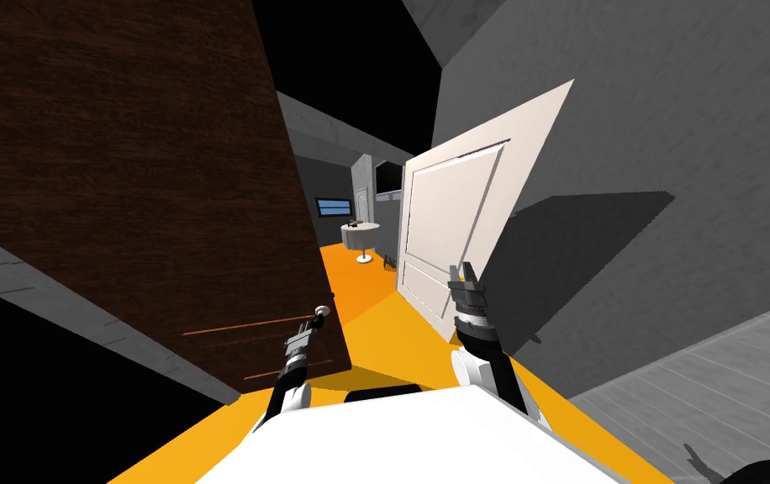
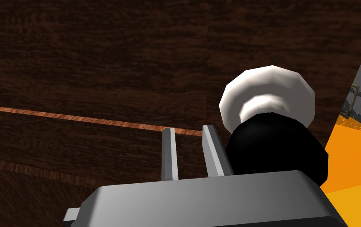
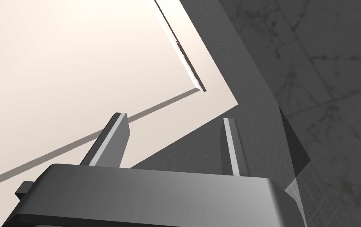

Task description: Pull the door open

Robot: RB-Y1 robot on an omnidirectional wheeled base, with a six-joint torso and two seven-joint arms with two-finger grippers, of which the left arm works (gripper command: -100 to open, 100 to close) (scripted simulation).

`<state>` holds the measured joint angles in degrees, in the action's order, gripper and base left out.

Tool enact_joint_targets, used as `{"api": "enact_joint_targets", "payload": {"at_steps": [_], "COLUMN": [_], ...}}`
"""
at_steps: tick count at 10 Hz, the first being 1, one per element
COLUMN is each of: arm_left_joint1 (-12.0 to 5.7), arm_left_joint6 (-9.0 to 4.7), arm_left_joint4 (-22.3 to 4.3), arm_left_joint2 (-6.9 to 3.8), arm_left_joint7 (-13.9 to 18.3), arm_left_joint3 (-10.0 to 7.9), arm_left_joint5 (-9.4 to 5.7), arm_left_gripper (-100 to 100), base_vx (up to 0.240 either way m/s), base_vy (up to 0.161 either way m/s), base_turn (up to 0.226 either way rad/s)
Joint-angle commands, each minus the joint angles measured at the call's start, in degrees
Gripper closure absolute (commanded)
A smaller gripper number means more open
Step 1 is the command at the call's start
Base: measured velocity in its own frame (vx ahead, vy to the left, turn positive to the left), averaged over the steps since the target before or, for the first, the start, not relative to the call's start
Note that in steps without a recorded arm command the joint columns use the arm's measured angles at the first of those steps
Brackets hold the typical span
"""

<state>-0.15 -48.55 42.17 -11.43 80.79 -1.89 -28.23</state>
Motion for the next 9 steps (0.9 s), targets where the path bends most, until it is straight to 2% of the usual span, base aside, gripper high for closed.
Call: {"api": "enact_joint_targets", "payload": {"at_steps": [1, 6, 7, 9], "arm_left_joint1": [-0.13, -0.13, -0.17, -0.2], "arm_left_joint6": [0.26, 0.26, 0.74, 1.17], "arm_left_joint4": [0.1, 0.1, 0.4, 0.8], "arm_left_joint2": [0.29, 0.29, -0.05, -0.17], "arm_left_joint7": [0.0, 0.0, 0.7, 1.3], "arm_left_joint3": [0.32, 0.32, 1.36, 2.44], "arm_left_joint5": [0.15, 0.15, 0.73, 1.31], "arm_left_gripper": [100, 100, -100, -100], "base_vx": [-0.008, -0.004, -0.104, -0.183], "base_vy": [0.016, 0.003, -0.009, 0.038], "base_turn": [-0.028, -0.003, -0.08, -0.061]}}
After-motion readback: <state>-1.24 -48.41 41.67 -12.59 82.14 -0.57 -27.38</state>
